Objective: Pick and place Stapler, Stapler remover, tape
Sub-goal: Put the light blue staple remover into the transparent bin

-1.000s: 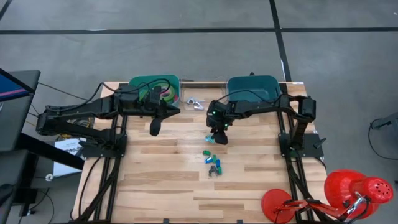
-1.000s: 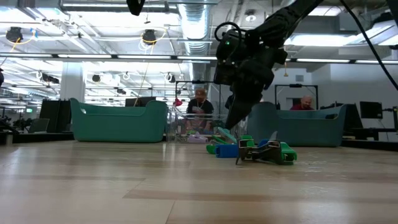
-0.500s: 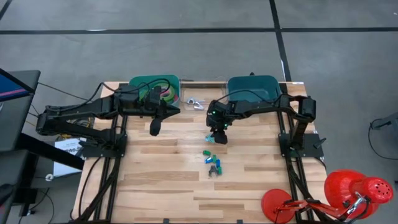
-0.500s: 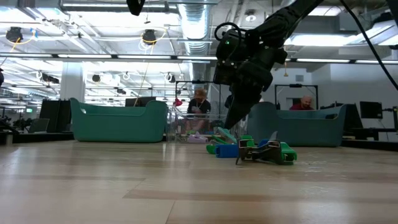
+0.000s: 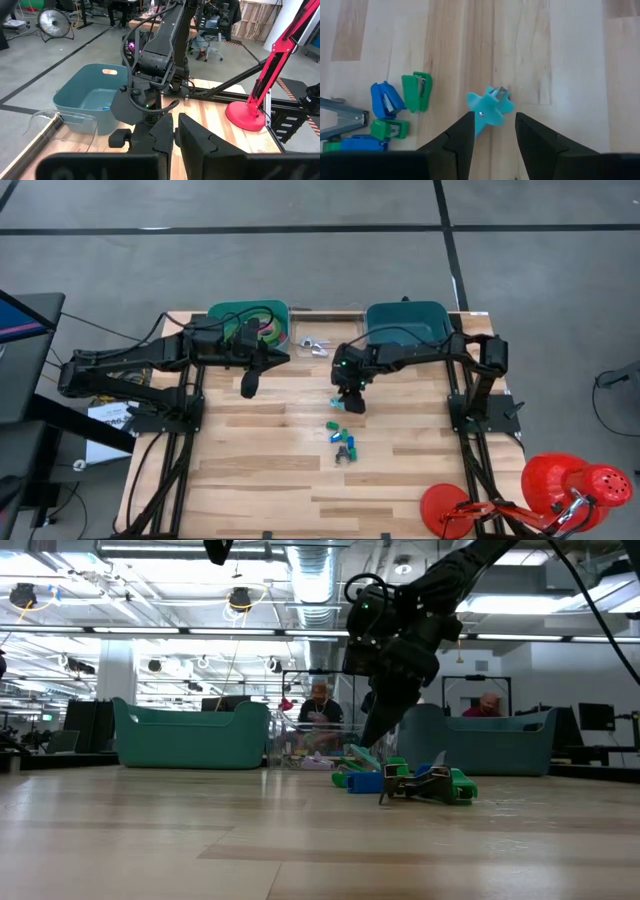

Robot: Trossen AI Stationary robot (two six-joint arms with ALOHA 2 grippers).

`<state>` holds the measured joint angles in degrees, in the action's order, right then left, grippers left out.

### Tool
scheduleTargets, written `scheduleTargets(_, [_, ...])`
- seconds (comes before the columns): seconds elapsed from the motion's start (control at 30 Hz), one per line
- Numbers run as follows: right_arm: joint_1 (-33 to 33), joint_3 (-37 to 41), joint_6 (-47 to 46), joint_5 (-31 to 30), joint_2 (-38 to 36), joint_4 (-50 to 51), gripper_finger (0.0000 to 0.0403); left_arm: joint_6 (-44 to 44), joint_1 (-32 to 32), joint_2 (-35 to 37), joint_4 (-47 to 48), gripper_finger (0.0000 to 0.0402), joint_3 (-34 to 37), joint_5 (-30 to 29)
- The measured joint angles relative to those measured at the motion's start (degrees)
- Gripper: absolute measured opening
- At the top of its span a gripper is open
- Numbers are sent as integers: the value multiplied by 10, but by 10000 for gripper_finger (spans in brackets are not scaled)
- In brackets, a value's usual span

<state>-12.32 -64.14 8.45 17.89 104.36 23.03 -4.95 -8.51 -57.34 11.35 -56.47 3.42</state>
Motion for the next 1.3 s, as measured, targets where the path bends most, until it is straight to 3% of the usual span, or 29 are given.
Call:
scheduleTargets(0.13, [11,0,-22,-17,-13,0,139,0,0,0,-4,21,0,0])
scheduleTargets(0.27, [18,0,-23,-72,-38,1,153,0,0,0,-4,21,0,0])
scheduleTargets(0.47, [24,0,-66,-98,-85,11,196,0,0,0,-3,21,0,0])
scheduleTargets(0.7, [74,0,-123,-126,-107,45,239,0,0,0,-4,21,0,0])
scheduleTargets(1.0, [144,0,-197,-249,-95,66,236,0,0,0,-10,21,0,0])
scheduleTargets(1.3, [149,0,-265,-259,-36,62,235,0,0,0,-12,21,0,0])
